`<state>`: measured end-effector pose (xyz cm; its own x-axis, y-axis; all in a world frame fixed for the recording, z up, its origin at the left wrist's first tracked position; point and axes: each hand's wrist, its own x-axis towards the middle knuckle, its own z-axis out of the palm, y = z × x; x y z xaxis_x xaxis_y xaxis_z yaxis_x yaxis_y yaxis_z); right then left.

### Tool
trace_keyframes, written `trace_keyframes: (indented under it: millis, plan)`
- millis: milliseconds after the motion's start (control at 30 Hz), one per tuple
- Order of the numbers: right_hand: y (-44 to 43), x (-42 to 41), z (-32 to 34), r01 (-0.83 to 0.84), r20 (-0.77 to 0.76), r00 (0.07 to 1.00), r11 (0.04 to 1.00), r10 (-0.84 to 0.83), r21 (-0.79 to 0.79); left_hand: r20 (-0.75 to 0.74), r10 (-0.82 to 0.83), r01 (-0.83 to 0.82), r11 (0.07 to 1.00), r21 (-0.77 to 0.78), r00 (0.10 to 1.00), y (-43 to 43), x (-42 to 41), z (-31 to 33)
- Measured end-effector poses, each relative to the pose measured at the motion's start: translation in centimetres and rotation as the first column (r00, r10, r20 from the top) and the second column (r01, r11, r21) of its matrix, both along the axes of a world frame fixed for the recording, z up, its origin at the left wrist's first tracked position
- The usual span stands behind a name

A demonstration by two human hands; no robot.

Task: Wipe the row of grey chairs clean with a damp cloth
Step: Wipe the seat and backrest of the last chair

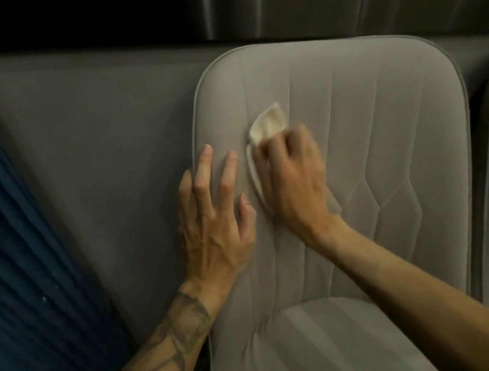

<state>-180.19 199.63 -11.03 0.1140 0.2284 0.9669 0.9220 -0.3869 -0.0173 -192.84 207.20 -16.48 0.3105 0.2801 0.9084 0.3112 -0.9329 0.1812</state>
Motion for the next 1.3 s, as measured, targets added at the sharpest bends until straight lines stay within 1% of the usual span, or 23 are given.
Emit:
trace_keyframes:
  millis: [67, 100, 133, 167, 200, 267, 300, 333, 400, 500, 533, 600, 633, 700, 767, 833, 933, 1000, 1067, 1100, 1133, 1233, 1300]
  plan:
    - [-1.8, -1.3, -3.2, -0.112, 0.097, 0.986, 0.97, 0.135, -0.216, 0.078, -0.084, 0.088, 0.995, -0.051, 0.993, 0.0, -0.1, 0.2]
    - [-2.7, -1.3, -3.7, -0.126, 0.147, 0.973, 0.94, 0.179, -0.316, 0.127, -0.126, 0.139, 0.985, -0.101, 0.984, -0.1, -0.2, 0.3]
    - [-3.1, -0.8, -2.9, -0.115, 0.186, 0.963, 0.919, 0.197, -0.376, 0.165, -0.154, 0.178, 0.974, -0.142, 0.974, -0.2, -0.3, 0.4]
    - [-2.9, 0.0, -1.1, -0.096, 0.197, 0.964, 0.921, 0.18, -0.377, 0.185, -0.173, 0.204, 0.965, -0.165, 0.967, -0.2, -0.4, 0.4]
    - [-2.1, 0.7, 1.3, -0.067, 0.184, 0.974, 0.949, 0.129, -0.309, 0.189, -0.192, 0.226, 0.958, -0.175, 0.963, -0.3, -0.5, 0.5]
    - [0.5, 1.8, 7.8, 0.048, 0.134, 0.99, 0.993, -0.033, -0.105, 0.182, -0.221, 0.253, 0.951, -0.179, 0.958, 0.0, -0.4, 0.8]
    - [1.5, 2.0, 10.3, 0.094, 0.118, 0.989, 0.994, -0.087, -0.053, 0.182, -0.224, 0.256, 0.95, -0.18, 0.957, 0.1, -0.4, 0.8]
    - [2.4, 1.9, 11.5, 0.102, 0.117, 0.988, 0.994, -0.096, -0.049, 0.185, -0.227, 0.26, 0.949, -0.179, 0.956, 0.1, -0.3, 0.9]
    - [3.0, 0.6, 10.1, 0.024, 0.129, 0.992, 0.996, -0.012, -0.092, 0.187, -0.253, 0.288, 0.939, -0.19, 0.949, 0.2, -0.4, 0.9]
    - [0.5, -2.2, 3.4, -0.149, 0.167, 0.965, 0.947, 0.202, -0.285, 0.198, -0.294, 0.333, 0.92, -0.206, 0.935, 1.2, -1.0, 1.0]
    - [-0.4, -2.4, 2.3, -0.153, 0.202, 0.951, 0.923, 0.235, -0.353, 0.19, -0.306, 0.341, 0.919, -0.197, 0.933, 1.7, -1.2, 1.1]
    - [-0.6, -1.2, 4.3, -0.12, 0.256, 0.937, 0.906, 0.239, -0.405, 0.164, -0.321, 0.347, 0.924, -0.163, 0.933, 2.4, -1.5, 1.1]
    - [0.0, -0.4, 6.4, -0.087, 0.26, 0.947, 0.927, 0.191, -0.365, 0.159, -0.326, 0.349, 0.926, -0.146, 0.932, 2.7, -1.5, 1.0]
    - [1.5, 0.8, 11.3, 0.01, 0.251, 0.967, 0.978, 0.045, -0.211, 0.169, -0.337, 0.359, 0.925, -0.122, 0.926, 2.9, -1.3, 0.8]
    - [2.6, 1.1, 13.5, 0.082, 0.23, 0.972, 0.987, -0.048, -0.141, 0.179, -0.348, 0.372, 0.92, -0.121, 0.92, 2.8, -1.1, 0.7]
    - [2.9, 0.1, 11.3, 0.048, 0.215, 0.976, 0.991, -0.021, -0.123, 0.188, -0.351, 0.377, 0.917, -0.127, 0.917, 2.9, -1.2, 0.6]
    - [1.3, -2.4, 2.0, -0.096, 0.117, 0.987, 0.988, 0.11, -0.119, 0.204, -0.363, 0.39, 0.914, -0.114, 0.909, 3.2, -1.1, 0.5]
    - [-0.9, -4.1, -5.4, -0.162, 0.077, 0.981, 0.967, 0.18, -0.197, 0.209, -0.366, 0.393, 0.913, -0.11, 0.907, 3.2, -1.0, 0.5]
    - [-2.9, -5.4, -10.6, -0.211, 0.065, 0.968, 0.921, 0.244, -0.327, 0.208, -0.371, 0.398, 0.911, -0.105, 0.905, 3.2, -1.0, 0.6]
    - [-3.3, -5.3, -11.3, -0.228, 0.068, 0.961, 0.905, 0.269, -0.36, 0.204, -0.366, 0.39, 0.916, -0.096, 0.908, 3.1, -1.0, 0.6]
    - [-3.1, -4.8, -10.7, -0.226, 0.074, 0.96, 0.907, 0.268, -0.354, 0.2, -0.355, 0.378, 0.922, -0.087, 0.913, 3.1, -1.0, 0.6]
    - [-1.3, -2.9, -5.2, -0.138, 0.063, 0.987, 0.975, 0.15, -0.173, 0.188, -0.316, 0.334, 0.94, -0.072, 0.93, 3.1, -1.0, 0.4]
    - [-0.3, -2.1, -3.0, -0.086, -0.002, 0.996, 0.995, 0.086, -0.051, 0.178, -0.29, 0.304, 0.951, -0.062, 0.94, 3.1, -1.0, 0.3]
